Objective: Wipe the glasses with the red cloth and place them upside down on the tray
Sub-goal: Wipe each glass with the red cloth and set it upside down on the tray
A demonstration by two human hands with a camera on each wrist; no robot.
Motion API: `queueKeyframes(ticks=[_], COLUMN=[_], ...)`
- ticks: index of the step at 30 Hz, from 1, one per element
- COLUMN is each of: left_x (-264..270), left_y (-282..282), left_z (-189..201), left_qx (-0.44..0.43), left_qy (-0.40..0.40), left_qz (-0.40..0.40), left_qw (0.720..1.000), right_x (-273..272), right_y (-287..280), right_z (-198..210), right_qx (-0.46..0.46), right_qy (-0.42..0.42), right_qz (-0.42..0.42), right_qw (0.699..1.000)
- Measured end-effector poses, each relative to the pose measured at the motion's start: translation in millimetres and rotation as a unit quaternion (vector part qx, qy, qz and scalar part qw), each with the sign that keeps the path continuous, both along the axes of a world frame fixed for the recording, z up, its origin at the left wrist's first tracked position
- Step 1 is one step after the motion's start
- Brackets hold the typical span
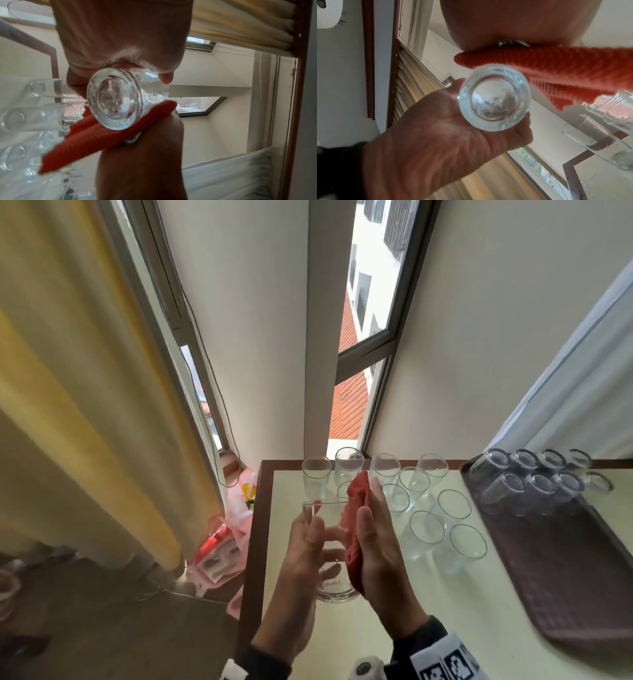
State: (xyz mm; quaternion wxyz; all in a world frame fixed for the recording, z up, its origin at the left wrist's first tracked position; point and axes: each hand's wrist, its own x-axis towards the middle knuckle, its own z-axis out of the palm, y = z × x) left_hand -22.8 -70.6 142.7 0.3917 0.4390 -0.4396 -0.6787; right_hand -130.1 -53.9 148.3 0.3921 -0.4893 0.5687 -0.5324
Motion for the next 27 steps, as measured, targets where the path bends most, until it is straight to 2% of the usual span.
queueKeyframes(ticks=[3,7,12,14,16,19,21,24,27], left_x=[-6.0,-16.7,-40.9,-53.6,-65.5,-81.7,-90.3,-97.6,-97.3], left_y=[2.9,6.9,9.3,14.6,19.4,27.4,32.6,35.6,33.4], left_z=[7.3,11.7,14.2,18.5,22.1,24.2,24.7,26.3,30.3], left_qx=[0.005,0.017,-0.002,-0.018,-0.032,-0.047,-0.057,-0.037,0.019], left_qy=[0.013,0.011,0.017,0.006,-0.003,-0.010,-0.013,-0.002,0.023], left_qz=[-0.026,-0.018,0.030,0.033,0.026,0.015,0.009,0.035,0.074], left_qw=[1.000,1.000,0.999,0.999,0.999,0.999,0.998,0.999,0.997], right_x=[-2.0,-2.6,-21.7,-35.4,-52.5,-76.1,-86.3,-89.7,-85.5], right_y=[7.6,21.7,24.8,22.4,19.2,17.3,20.5,31.5,39.3], right_z=[2.4,5.5,0.2,0.2,6.3,19.9,26.8,29.3,19.8], right_qx=[-0.012,-0.040,-0.074,-0.084,-0.076,-0.012,-0.018,-0.081,-0.122], right_qy=[-0.028,-0.040,0.032,0.033,-0.039,-0.214,-0.253,-0.203,-0.124], right_qz=[-0.008,0.008,0.023,0.022,0.030,0.038,0.047,0.028,0.065], right_qw=[1.000,0.998,0.996,0.996,0.996,0.976,0.966,0.976,0.983])
